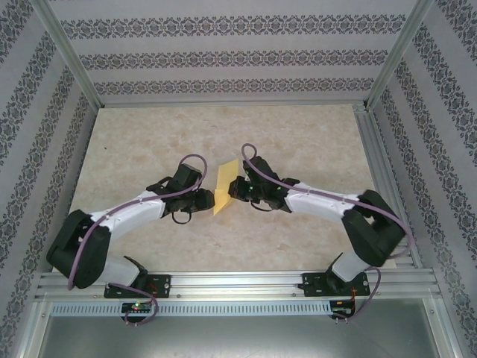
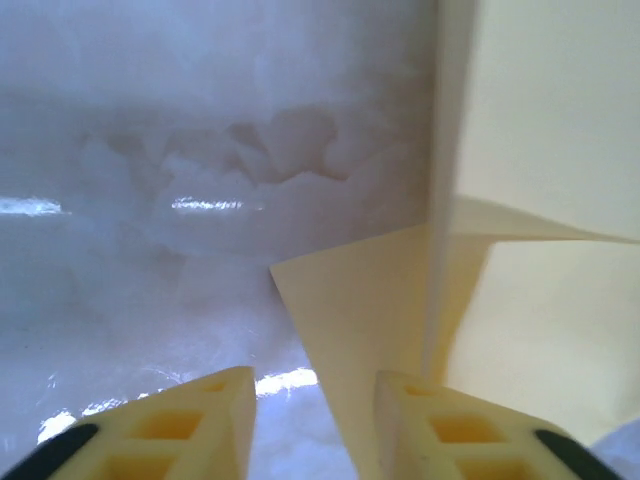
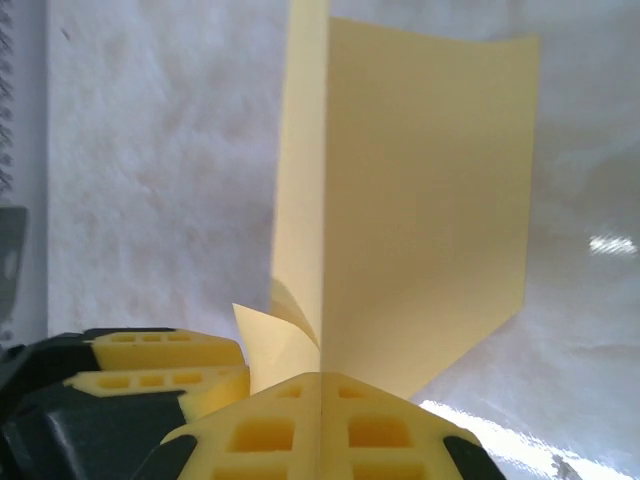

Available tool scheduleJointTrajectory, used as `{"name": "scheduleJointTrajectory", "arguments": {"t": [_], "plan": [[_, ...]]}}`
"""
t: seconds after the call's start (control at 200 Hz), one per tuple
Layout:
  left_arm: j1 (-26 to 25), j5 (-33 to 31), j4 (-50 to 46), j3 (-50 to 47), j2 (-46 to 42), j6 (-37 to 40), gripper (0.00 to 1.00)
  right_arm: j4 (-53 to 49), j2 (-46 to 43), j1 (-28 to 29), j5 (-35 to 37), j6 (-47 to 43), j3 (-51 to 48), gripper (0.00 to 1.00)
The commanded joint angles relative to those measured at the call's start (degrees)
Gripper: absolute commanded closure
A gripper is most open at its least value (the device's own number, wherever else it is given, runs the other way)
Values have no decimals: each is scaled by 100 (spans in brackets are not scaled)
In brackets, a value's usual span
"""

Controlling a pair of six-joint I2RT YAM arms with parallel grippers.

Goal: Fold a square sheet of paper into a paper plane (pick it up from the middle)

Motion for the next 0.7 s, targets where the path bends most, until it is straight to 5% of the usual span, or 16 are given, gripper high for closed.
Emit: {"name": "scheduleJointTrajectory", "arguments": {"t": [0.0,0.395,0.694], "plan": [[106,-267,-226,125,-482,359,53,-680,-410,131,1021,241,-65,100],[133,-229,239,-197,-1265,919,12,-1445,-296,525,2153,1480,370,100],[-98,337,1295,-659,-1114,1894,9,98,824,468,1545,2309,-39,100]]}}
